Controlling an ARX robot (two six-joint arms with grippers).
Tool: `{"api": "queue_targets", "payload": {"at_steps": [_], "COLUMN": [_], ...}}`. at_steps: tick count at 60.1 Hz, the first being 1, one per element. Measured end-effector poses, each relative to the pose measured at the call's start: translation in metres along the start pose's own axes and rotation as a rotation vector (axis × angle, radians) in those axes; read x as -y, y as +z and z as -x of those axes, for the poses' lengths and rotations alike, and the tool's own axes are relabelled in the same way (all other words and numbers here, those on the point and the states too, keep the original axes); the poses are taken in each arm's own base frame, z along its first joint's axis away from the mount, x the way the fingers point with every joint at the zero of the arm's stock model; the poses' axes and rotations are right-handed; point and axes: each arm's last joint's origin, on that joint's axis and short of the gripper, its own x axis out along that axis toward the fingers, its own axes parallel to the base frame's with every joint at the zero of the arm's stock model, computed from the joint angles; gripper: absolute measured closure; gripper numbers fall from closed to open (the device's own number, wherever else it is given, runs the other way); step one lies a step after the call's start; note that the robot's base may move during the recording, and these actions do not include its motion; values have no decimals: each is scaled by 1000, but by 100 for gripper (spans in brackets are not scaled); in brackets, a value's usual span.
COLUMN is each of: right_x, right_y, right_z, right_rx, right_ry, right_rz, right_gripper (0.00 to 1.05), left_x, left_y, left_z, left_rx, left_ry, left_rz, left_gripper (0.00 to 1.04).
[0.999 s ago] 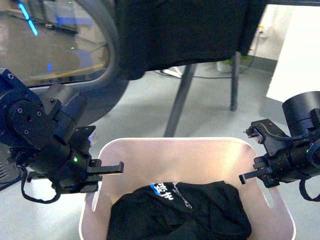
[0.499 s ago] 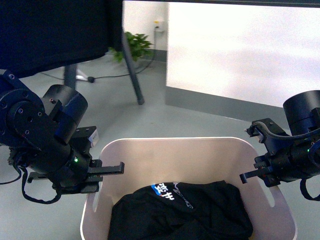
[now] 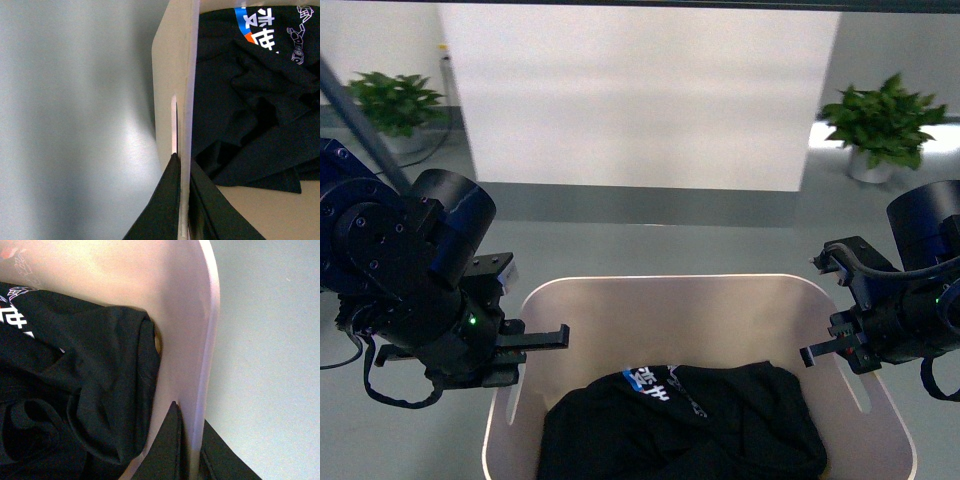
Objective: Move hamper under clothes hanger
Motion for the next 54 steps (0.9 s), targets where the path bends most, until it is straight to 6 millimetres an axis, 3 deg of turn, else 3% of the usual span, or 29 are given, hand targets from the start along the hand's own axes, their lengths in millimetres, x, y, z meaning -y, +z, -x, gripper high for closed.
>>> {"api": "queue_targets", "payload": {"at_steps": [15, 32, 54], "right_x": [11, -5, 1], "right_y": [-3, 0, -1], "right_z": [0, 0, 0], "right_rx": [-8, 1, -2], "right_ry": [-26, 16, -1], "right_rz": [-21, 10, -2], "right_gripper": [102, 102, 102], "left_x": [12, -4, 2], "left_y": [-2, 1, 0], "left_z": [0, 0, 0], "left_rx": [-7, 4, 0], "left_ry": [-35, 13, -1], "left_rz": [-26, 7, -4], "left_gripper": [101, 101, 101]}}
